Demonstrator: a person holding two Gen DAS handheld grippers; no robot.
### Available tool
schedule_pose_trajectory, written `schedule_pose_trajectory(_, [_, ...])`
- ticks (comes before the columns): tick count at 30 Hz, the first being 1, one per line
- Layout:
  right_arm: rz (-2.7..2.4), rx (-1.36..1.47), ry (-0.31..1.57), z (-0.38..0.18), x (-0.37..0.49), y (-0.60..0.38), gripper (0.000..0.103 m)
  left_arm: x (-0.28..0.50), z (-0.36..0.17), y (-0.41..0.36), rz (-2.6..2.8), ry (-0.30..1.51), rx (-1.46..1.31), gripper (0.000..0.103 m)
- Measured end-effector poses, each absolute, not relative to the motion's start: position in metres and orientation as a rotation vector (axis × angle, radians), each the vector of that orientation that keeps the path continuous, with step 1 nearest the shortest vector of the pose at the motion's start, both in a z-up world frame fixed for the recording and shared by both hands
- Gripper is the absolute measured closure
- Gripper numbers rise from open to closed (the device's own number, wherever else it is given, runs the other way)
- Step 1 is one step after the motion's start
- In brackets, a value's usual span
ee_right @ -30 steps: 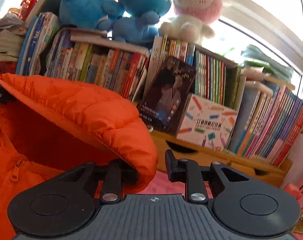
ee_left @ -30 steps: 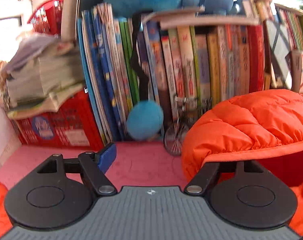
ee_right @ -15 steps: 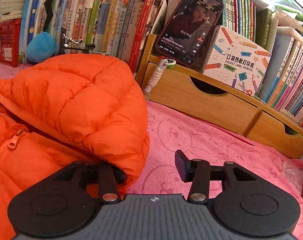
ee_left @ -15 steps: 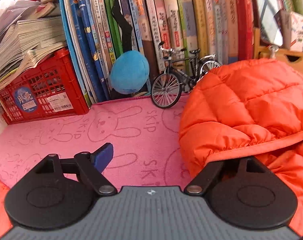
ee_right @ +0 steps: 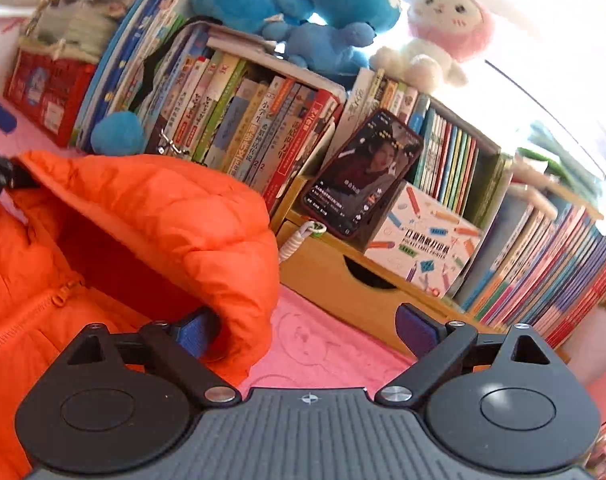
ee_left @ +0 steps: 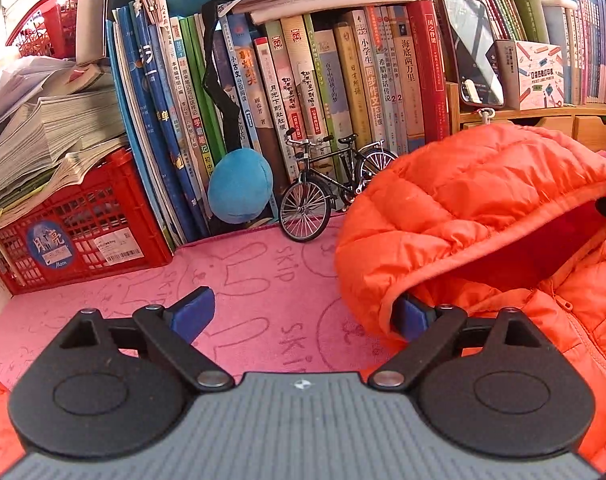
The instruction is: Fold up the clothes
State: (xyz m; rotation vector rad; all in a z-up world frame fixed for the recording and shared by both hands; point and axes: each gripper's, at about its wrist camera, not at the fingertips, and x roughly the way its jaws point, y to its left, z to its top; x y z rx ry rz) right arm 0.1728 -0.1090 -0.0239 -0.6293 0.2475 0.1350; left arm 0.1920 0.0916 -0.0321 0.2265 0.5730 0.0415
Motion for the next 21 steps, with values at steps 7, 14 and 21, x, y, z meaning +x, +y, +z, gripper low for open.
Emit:
schedule_pose_trajectory(7, [0.224,-1.012,0.068,-0.051,0.169,-0.050,0.026,0.174,-0.025,0.061,-0.040,0.389,0.567,0.017])
schedule_pose_trajectory(14, [0.356,-1.184,-0.083,-0.057,0.168,-0.022,0.075,0.170,-0.029,0.012,-0.261,0.258,0.816,0.030])
schedule_pose_trajectory(21, [0.421,-1.207,-0.150,-0.052,0.158,-0.026,0.083,0.188,-0.045,-0.005,-0.347,0.285,0.863,0.089])
